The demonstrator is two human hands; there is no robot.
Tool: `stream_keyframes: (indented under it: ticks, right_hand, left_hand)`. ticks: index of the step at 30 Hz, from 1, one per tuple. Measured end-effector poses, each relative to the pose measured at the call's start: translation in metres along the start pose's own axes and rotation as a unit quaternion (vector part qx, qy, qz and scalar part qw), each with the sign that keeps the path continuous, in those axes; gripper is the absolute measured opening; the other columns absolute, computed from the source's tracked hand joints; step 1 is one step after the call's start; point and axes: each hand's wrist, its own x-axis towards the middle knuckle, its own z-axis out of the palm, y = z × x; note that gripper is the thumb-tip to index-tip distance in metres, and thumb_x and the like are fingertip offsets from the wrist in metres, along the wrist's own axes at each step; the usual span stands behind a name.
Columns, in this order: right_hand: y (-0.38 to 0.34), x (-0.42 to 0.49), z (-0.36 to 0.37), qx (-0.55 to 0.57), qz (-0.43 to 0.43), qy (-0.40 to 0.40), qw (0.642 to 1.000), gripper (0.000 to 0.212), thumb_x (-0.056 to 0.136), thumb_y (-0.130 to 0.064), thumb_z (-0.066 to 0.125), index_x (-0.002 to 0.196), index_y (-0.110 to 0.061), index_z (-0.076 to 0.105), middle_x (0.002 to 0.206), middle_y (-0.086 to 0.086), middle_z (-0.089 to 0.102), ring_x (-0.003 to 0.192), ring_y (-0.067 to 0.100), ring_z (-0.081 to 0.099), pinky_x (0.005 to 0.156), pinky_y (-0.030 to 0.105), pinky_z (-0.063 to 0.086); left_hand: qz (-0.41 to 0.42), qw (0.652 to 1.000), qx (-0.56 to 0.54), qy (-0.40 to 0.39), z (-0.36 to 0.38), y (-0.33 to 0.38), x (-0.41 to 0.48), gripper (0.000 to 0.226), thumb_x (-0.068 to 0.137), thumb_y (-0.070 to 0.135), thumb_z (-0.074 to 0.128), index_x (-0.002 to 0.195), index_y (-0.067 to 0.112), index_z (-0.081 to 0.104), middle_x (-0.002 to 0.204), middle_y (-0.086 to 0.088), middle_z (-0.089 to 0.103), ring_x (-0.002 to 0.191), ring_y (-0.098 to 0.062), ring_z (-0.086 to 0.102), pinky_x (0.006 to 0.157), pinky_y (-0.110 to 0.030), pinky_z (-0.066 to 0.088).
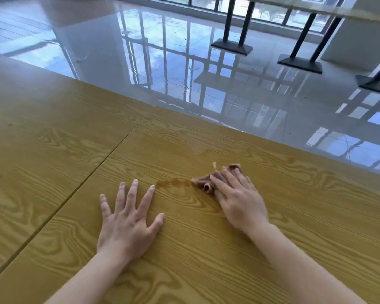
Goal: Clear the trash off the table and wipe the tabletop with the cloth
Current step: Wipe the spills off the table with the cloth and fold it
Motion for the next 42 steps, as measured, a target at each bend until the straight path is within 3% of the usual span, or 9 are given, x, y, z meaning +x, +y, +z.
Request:
stream_keyframes:
  ticks: [4, 8, 11, 18, 22, 25, 33, 39, 42]
  right_hand:
    - [-0.027, 0.08, 0.004, 0.024, 0.088, -0.009, 0.996, 0.048, 0.101, -0.054, 0.019, 0.15, -0.048, 0.021, 0.164, -0.005, 0.009, 0.151, 0.025, 0.003, 0.122, 0.046, 0.004]
    - [-0.055, -0.006, 0.012, 0.008, -0.079, 0.005, 0.997, 0.049, 0.103, -0.054, 0.016, 0.151, -0.046, 0.017, 0.164, -0.009, 0.006, 0.151, 0.022, -0.004, 0.122, 0.045, 0.007]
    - [-0.048, -0.081, 0.014, -0.003, -0.123, 0.003, 0.992, 0.048, 0.104, -0.05, 0.026, 0.151, -0.042, 0.025, 0.163, -0.008, 0.014, 0.151, 0.017, 0.002, 0.121, 0.041, 0.013]
    - [-0.07, 0.08, 0.017, 0.026, 0.052, -0.008, 0.998, 0.05, 0.102, -0.054, 0.017, 0.151, -0.045, 0.018, 0.165, -0.005, 0.007, 0.151, 0.024, 0.0, 0.122, 0.046, 0.002]
    - [-0.108, 0.031, 0.025, 0.018, -0.087, -0.007, 0.996, 0.048, 0.102, -0.054, 0.016, 0.15, -0.048, 0.018, 0.164, -0.007, 0.009, 0.151, 0.025, 0.0, 0.122, 0.046, 0.004]
    - [-0.093, -0.053, 0.022, 0.008, -0.174, -0.015, 0.985, 0.048, 0.104, -0.052, 0.02, 0.151, -0.045, 0.022, 0.164, -0.01, 0.008, 0.151, 0.018, -0.005, 0.122, 0.041, 0.006]
    - [-0.094, 0.081, 0.017, 0.028, 0.042, -0.01, 0.999, 0.05, 0.102, -0.053, 0.017, 0.152, -0.043, 0.019, 0.164, -0.005, 0.008, 0.151, 0.023, 0.0, 0.122, 0.044, 0.003]
    - [-0.118, -0.003, 0.029, 0.018, -0.177, -0.02, 0.984, 0.047, 0.102, -0.054, 0.023, 0.149, -0.05, 0.023, 0.163, -0.011, 0.007, 0.151, 0.017, -0.004, 0.122, 0.041, 0.002]
    - [-0.04, -0.006, 0.013, -0.013, -0.068, -0.006, 0.998, 0.048, 0.101, -0.055, 0.018, 0.149, -0.049, 0.024, 0.162, -0.011, 0.012, 0.151, 0.017, 0.002, 0.122, 0.044, 0.009]
  left_hand:
    - [-0.002, 1.0, -0.007, 0.004, 0.0, 0.0, 0.001, 0.079, 0.082, 0.078, 0.003, 0.15, 0.042, -0.017, 0.163, 0.0, -0.019, 0.146, -0.023, -0.025, 0.114, -0.061, -0.015]
    - [-0.008, 1.0, -0.018, 0.012, -0.002, -0.001, 0.0, 0.084, 0.082, 0.078, 0.008, 0.153, 0.037, -0.01, 0.163, 0.002, -0.014, 0.147, -0.022, -0.022, 0.115, -0.06, -0.012]
    - [-0.005, 1.0, -0.018, 0.01, -0.001, 0.0, 0.001, 0.086, 0.082, 0.078, 0.007, 0.154, 0.034, -0.01, 0.163, 0.001, -0.015, 0.147, -0.023, -0.022, 0.115, -0.06, -0.013]
    - [0.001, 0.999, -0.024, -0.022, -0.004, 0.0, 0.004, 0.087, 0.078, 0.079, -0.001, 0.151, 0.034, -0.02, 0.16, 0.004, -0.026, 0.143, -0.02, -0.032, 0.113, -0.059, -0.02]
    - [0.007, 0.997, -0.074, -0.005, -0.011, -0.025, 0.004, 0.091, 0.077, 0.077, 0.003, 0.155, 0.032, 0.001, 0.164, 0.009, -0.008, 0.148, -0.011, -0.016, 0.119, -0.047, -0.01]
    - [0.017, 0.998, -0.055, 0.036, -0.005, -0.044, -0.007, 0.086, 0.084, 0.074, 0.01, 0.156, 0.027, 0.009, 0.165, 0.004, 0.001, 0.149, -0.012, -0.012, 0.119, -0.051, -0.007]
    - [0.021, 0.998, -0.039, 0.049, 0.0, -0.045, -0.008, 0.084, 0.087, 0.072, 0.019, 0.155, 0.022, 0.017, 0.164, 0.0, 0.009, 0.15, -0.018, -0.003, 0.118, -0.06, 0.002]
    - [0.031, 0.997, -0.053, 0.05, -0.001, -0.051, -0.009, 0.082, 0.085, 0.068, 0.026, 0.153, 0.021, 0.027, 0.164, 0.0, 0.014, 0.15, -0.016, 0.0, 0.119, -0.057, 0.002]
    - [0.039, 0.997, -0.052, 0.05, 0.001, -0.052, -0.008, 0.084, 0.087, 0.07, 0.022, 0.155, 0.02, 0.019, 0.164, -0.001, 0.009, 0.15, -0.016, -0.005, 0.119, -0.058, -0.002]
